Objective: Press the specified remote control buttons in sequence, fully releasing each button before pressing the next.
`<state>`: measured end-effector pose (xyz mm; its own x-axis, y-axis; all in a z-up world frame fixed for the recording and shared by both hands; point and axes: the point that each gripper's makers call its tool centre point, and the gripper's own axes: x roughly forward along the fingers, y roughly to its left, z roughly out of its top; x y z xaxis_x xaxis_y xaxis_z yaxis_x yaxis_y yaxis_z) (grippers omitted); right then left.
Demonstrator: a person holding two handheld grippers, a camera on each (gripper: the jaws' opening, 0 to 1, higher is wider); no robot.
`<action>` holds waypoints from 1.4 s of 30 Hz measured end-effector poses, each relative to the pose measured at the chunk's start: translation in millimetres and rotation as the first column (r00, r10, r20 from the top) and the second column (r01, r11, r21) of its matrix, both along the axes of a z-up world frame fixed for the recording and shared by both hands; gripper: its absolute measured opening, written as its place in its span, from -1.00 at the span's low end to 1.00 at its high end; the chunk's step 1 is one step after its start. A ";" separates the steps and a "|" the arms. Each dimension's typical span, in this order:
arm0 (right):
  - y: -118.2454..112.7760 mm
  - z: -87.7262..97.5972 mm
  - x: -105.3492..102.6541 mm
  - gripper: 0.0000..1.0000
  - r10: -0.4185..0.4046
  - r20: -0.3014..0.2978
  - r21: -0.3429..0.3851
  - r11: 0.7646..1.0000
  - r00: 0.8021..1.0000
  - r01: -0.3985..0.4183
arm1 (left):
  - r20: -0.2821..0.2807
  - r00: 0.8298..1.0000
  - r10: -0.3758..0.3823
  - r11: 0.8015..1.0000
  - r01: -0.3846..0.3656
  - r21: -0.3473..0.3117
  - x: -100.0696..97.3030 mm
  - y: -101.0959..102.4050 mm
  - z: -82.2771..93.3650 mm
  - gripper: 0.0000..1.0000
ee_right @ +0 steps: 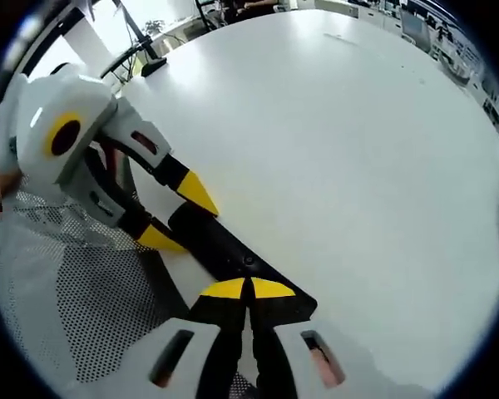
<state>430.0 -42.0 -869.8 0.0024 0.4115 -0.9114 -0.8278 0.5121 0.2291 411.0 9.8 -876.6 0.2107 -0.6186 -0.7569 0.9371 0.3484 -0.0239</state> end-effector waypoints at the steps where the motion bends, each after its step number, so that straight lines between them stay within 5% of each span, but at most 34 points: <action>1: -0.2 -0.3 0.1 -1.00 -0.008 -0.004 0.002 1.000 1.000 0.008 | 0.005 1.000 -0.006 1.000 0.006 0.002 0.0 -0.1 -0.2 -0.51; 19: -1.1 0.8 -2.9 -1.00 -0.073 -0.045 0.034 0.997 0.996 0.074 | 0.009 1.000 -0.008 1.000 0.008 -0.007 -0.2 -0.8 0.0 -0.51; 25: 1.1 1.0 -5.0 -1.00 -0.012 -0.005 0.014 1.000 1.000 0.012 | 0.009 1.000 -0.008 1.000 0.008 -0.009 0.3 -0.9 -0.3 -0.51; 32: -1.2 0.5 -2.5 -1.00 -0.080 -0.049 0.021 0.996 0.996 0.081 | 0.010 1.000 -0.011 1.000 0.011 -0.011 0.0 -1.4 0.4 -0.51; 42: -1.4 1.5 -3.6 -1.00 -0.053 -0.033 0.002 0.999 0.998 0.053 | 0.012 1.000 -0.013 1.000 0.013 -0.010 0.7 -1.7 0.4 -0.51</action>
